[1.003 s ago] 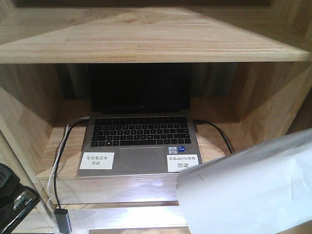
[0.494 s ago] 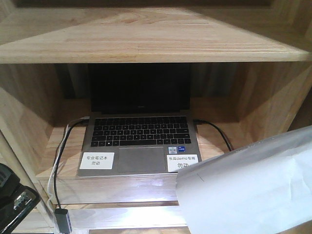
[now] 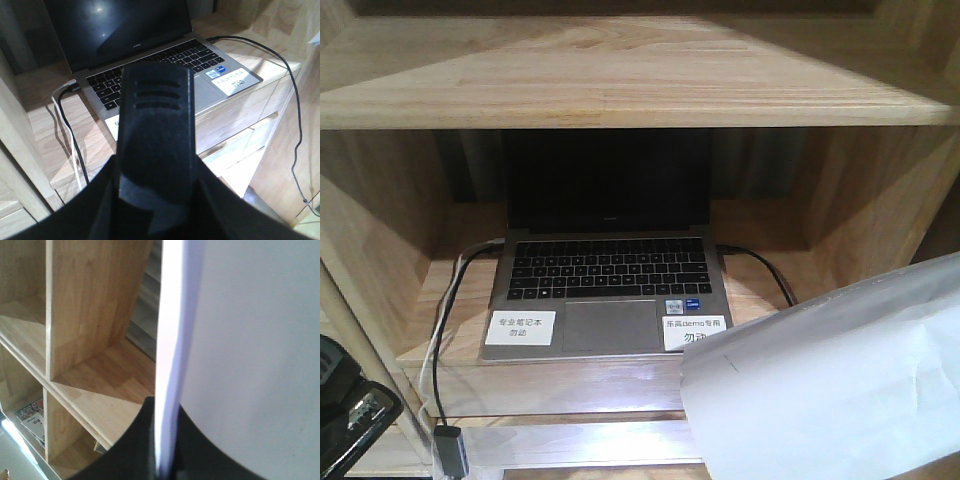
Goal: Grab stapler and paper to desk for stapling
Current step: 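Drive the base away from the shelf toward the wooden desk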
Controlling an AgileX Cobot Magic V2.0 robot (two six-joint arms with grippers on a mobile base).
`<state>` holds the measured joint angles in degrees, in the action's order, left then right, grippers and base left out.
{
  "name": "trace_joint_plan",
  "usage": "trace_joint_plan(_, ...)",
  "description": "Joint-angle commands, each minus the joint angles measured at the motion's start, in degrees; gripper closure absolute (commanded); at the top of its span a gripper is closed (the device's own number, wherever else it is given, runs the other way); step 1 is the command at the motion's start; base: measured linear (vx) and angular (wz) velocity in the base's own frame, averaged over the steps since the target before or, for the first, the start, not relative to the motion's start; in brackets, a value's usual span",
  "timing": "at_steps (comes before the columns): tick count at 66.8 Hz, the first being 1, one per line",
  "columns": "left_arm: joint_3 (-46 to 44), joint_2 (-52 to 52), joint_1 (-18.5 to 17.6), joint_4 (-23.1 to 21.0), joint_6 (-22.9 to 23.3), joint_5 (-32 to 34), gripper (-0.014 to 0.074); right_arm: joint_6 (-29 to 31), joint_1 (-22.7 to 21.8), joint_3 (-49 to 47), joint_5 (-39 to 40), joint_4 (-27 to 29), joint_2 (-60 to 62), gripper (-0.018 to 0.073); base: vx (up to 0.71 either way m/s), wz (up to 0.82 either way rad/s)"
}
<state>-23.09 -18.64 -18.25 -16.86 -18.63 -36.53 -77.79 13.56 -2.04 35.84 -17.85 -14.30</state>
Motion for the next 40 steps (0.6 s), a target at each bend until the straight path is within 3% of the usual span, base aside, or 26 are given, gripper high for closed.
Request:
trace_joint_plan(1,-2.01,-0.36,-0.15,-1.46,0.11,6.02,0.0603,0.64,0.03,-1.45,3.39,-0.09,-0.49,0.0561,-0.03,0.00)
trace_joint_plan(40,-2.01,-0.36,-0.15,-1.46,0.11,6.02,0.0603,0.64,0.03,-1.45,3.40,-0.10,-0.49,0.0561,-0.14,-0.04)
